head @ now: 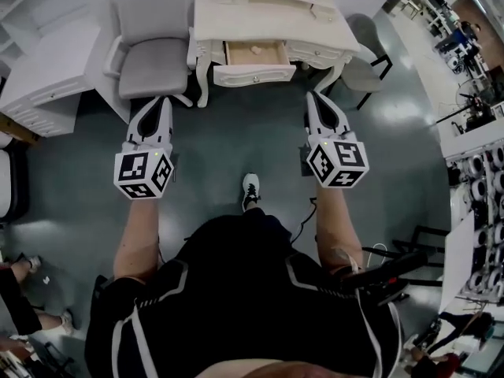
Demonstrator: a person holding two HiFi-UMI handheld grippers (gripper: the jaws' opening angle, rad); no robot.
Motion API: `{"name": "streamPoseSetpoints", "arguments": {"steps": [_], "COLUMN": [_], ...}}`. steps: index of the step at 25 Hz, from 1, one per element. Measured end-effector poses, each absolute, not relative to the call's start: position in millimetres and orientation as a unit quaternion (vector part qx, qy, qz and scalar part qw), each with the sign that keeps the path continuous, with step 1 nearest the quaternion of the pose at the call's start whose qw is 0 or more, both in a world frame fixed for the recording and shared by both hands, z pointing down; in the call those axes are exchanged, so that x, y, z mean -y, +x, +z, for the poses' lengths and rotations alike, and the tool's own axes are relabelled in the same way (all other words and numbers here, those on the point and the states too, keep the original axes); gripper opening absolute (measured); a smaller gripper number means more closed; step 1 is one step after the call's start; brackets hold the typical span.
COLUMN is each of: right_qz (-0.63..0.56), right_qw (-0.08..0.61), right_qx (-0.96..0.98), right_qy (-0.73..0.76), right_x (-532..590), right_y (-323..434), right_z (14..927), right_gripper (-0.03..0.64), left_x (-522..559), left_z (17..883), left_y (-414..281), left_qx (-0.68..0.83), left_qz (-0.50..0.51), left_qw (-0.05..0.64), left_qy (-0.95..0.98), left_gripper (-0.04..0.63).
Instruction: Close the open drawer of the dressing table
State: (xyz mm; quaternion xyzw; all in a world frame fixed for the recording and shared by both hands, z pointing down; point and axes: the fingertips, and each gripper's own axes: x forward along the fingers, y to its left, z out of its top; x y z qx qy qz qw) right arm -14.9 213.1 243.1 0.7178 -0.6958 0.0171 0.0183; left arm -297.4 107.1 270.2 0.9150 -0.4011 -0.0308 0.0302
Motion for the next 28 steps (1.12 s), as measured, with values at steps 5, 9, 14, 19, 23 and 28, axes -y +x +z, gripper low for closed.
{"name": "streamPoseSetpoints", "arguments": {"steps": [5,9,14,19,23,28], "right_qz": [0.015,0.008,0.003,0.011,0.016,0.017], "right_qw": [0.014,0.033,0.027,0.03,0.036,0.031], "right_qx": [0.708,0.721,0.724,0.727,0.733,0.744], "right_qy": [0.706,0.693,0.689,0.686,0.679,0.667], "right_x": [-176.1,-139.8,-98.4,-67.6,-45.7,-21.8], "right_y": [5.4,28.1,68.3,106.7,134.3,160.8], "right_z": [243.0,245.0,243.9,255.5,262.8,262.2], "right_gripper": [0.005,0.005,0.005,0.005,0.005,0.005], "left_x": [-78.1,-49.6,-12.8,18.8,40.6,64.1], "left_z": [267.1,269.5,274.6,279.3,283.9,279.9], "left_y": [-281.6,-258.5,-221.2,-178.0,-139.1,-106.6], "left_qx": [0.42,0.425,0.439,0.438,0.436,0.455], "left_qz": [-0.03,-0.031,-0.013,-0.015,0.013,0.001], "left_qw": [0.034,0.048,0.038,0.065,0.045,0.048], "left_qy": [0.906,0.904,0.897,0.897,0.899,0.889], "left_gripper": [0.005,0.005,0.005,0.005,0.005,0.005]}}
